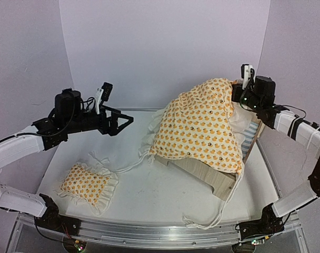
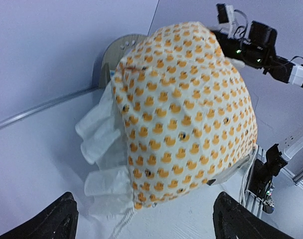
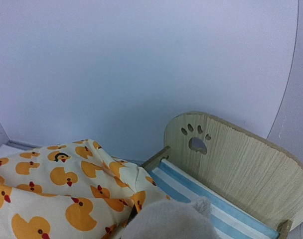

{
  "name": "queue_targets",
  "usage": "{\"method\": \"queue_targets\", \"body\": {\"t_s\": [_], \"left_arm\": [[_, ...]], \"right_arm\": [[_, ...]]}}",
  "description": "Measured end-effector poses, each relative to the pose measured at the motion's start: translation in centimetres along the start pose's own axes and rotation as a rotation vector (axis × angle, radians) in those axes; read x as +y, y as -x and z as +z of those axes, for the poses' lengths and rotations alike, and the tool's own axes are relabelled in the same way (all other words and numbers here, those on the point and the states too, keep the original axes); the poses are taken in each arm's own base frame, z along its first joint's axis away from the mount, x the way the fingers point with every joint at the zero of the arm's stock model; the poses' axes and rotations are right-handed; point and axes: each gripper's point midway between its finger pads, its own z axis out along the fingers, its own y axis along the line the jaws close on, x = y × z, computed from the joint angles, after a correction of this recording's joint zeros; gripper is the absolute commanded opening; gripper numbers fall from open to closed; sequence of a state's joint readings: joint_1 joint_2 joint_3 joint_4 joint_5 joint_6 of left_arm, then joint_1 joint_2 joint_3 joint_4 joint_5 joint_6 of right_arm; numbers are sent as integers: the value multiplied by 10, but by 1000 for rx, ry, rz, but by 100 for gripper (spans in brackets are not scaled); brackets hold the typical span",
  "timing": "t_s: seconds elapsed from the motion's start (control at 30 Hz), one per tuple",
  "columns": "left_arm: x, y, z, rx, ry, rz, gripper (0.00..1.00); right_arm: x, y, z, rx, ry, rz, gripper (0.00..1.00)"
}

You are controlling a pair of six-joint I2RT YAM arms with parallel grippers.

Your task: Set up the pet bed

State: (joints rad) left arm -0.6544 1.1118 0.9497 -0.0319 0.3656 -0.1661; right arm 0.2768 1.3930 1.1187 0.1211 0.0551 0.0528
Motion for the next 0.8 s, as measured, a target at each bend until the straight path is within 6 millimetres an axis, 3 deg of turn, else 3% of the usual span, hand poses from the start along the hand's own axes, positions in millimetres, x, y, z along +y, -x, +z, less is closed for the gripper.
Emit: {"method": "queue_targets", "body": {"t_s": [0.17,0.3,0.4,0.53,0.67,0.8], "left_arm": [[16,-36,35,111,-3,-128,97],[14,-41,38,127,-21,-162,98],[12,-30,38,100,-30,-159,99],[10,-19,38,70,-37,-151,99],[10,-14,46,67,-45,-165,98],[16,-22,57,89,-38,-210,99]], "right_arm": [[-9,27,-3,-89,21,74,0],[-21,28,0,-91,48,132,0],[-33,10,-2,-62,36,173,0],[-55,-40,-26,5,-68,210,0],[-72,-44,-19,-4,-102,235,0],[-85,-58,-13,14,-145,240,0]]}}
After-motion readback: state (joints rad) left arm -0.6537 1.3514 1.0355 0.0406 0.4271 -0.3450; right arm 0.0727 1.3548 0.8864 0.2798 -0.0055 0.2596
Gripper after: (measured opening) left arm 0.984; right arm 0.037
